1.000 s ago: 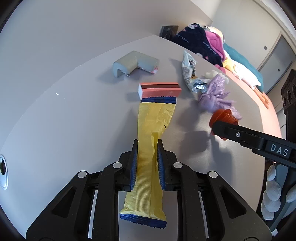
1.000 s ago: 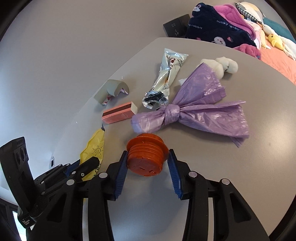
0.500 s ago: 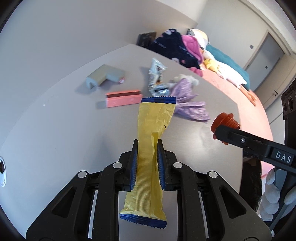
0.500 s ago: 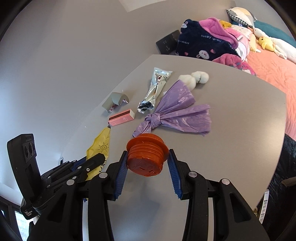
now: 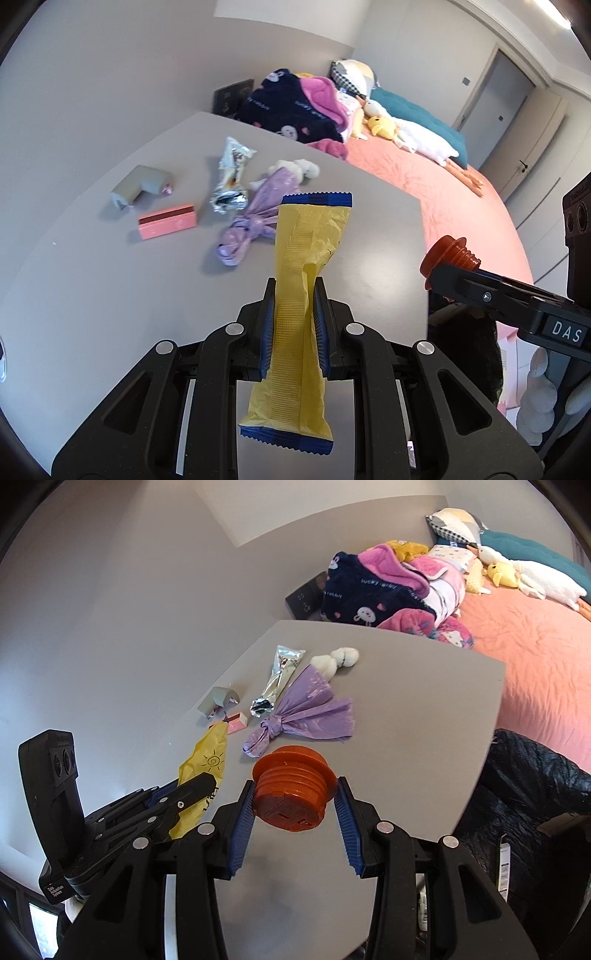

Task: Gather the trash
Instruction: 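Lift the yellow wrapper with left tool while right tool lifts the orange cap, then carry the yellow wrapper and orange cap over the black trash bin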

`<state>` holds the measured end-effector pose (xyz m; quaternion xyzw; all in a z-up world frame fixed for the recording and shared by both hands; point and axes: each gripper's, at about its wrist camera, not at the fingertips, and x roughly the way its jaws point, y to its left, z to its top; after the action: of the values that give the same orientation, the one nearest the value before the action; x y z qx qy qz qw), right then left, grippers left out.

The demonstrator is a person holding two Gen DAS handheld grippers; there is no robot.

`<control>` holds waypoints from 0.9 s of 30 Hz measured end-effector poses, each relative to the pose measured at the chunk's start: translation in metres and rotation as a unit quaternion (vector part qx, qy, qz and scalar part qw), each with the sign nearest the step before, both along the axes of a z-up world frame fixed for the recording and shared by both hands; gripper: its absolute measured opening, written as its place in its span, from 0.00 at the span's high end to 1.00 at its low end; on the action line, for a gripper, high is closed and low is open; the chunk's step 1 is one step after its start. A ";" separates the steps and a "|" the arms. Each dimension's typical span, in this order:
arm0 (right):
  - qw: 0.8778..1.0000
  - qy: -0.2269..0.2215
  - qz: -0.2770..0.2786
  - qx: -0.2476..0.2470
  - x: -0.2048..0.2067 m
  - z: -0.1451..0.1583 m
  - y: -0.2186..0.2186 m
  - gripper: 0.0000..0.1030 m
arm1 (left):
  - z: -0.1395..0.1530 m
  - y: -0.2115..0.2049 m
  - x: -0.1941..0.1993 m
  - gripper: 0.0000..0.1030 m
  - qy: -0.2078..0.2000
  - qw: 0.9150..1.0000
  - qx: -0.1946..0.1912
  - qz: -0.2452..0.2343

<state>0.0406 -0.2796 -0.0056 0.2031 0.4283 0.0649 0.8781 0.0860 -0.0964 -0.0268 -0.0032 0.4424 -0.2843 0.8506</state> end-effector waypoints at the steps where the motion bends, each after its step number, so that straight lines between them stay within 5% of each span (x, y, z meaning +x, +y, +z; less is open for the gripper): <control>1: 1.000 -0.003 -0.003 -0.001 -0.005 0.003 -0.004 0.57 | 0.002 -0.006 -0.003 0.82 -0.001 1.000 -0.002 -0.005; 27: 0.994 -0.038 -0.100 0.004 -0.097 0.028 -0.087 0.57 | 0.028 -0.106 -0.063 0.82 -0.022 0.992 -0.010 -0.126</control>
<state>-0.0569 -0.3667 0.0221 0.2462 0.3714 -0.0139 0.8951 0.0232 -0.2022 0.0010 0.0508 0.4179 -0.3937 0.8172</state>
